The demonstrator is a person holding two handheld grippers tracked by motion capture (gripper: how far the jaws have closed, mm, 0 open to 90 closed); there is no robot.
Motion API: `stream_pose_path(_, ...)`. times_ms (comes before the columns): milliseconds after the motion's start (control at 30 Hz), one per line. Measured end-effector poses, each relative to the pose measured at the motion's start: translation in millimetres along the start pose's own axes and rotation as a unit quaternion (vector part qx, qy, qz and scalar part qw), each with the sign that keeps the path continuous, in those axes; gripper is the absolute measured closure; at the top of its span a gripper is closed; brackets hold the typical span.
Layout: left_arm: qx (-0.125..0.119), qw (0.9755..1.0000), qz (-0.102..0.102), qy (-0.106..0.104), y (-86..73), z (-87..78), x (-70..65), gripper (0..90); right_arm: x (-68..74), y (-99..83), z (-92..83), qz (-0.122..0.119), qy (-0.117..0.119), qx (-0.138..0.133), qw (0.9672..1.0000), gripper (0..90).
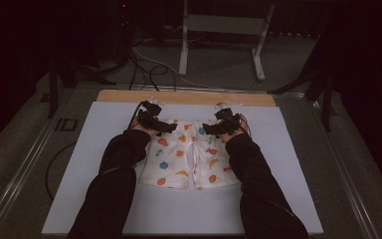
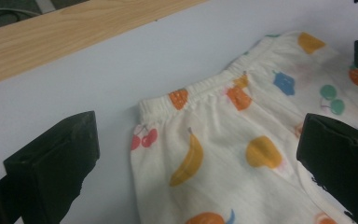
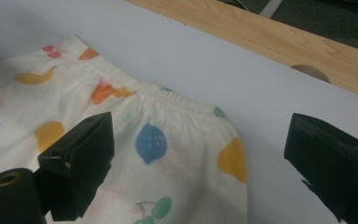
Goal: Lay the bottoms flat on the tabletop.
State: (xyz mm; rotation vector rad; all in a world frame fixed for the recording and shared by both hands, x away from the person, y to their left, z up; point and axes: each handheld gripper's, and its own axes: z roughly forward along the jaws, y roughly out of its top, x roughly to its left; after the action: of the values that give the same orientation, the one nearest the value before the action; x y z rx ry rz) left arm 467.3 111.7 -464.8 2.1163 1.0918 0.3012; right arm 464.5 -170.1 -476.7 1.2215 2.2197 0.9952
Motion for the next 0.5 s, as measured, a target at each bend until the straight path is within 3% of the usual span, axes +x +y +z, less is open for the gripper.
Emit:
stream_pose_path(133,0.001,0.9999,0.006,-0.015,-0.3,-4.5,-4.0,0.4,4.0,-0.2,-4.7,-0.017,0.004,-0.006,0.9998,8.6)
stream_pose_path(200,-0.001,0.9997,0.012,-0.021,-0.9,-7.0,-7.1,0.4,4.9,-1.1,-6.9,-0.024,0.018,0.001,0.9995,8.6)
stream_pose_path(267,0.003,0.9994,0.022,-0.028,-1.6,-9.1,-10.2,0.4,6.2,-2.5,-8.4,-0.038,0.017,0.004,0.9991,8.6)
stream_pose_path(500,-0.001,0.9981,0.044,-0.042,-11.1,-21.3,-19.7,0.3,8.9,-9.5,-16.6,-0.045,0.036,0.009,0.9983,8.6)
